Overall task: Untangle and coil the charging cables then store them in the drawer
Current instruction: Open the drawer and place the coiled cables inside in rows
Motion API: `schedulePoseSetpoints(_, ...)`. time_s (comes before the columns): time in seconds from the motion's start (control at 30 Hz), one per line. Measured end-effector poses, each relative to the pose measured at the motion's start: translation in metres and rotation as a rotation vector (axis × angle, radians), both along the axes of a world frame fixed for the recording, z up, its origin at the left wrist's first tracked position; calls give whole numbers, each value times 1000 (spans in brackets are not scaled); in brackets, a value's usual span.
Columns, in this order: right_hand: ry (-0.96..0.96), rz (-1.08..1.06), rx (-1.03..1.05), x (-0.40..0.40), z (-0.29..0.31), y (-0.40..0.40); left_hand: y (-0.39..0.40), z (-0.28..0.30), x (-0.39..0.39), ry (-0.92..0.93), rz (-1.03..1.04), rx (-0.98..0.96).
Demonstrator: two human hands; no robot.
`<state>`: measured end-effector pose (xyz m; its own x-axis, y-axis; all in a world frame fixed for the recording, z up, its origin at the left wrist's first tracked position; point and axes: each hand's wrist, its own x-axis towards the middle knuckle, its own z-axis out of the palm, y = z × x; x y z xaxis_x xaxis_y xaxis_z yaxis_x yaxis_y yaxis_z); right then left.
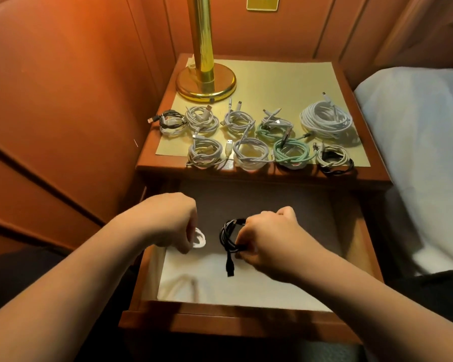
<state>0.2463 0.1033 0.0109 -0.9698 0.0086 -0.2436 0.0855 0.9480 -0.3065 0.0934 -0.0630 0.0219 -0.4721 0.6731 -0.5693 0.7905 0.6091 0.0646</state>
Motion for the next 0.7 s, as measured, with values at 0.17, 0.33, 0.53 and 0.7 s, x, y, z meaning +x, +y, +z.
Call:
schedulePoseSetpoints(0.17,-118,96,103,-2,-31,-13,19,-44,0,-60,-131,-449)
schedulePoseSetpoints(0.33,-190,165,146,-2,-69,-26,31,-84,11,-176,-142,-721)
schedulePoseSetpoints(0.53,-230,194,85,-12,-92,-23,45,-80,-5,-230,-110,-608)
schedulePoseSetpoints(0.7,-206,145,-72,-23,-92,-10,48,-86,-21,-102,-120,-414)
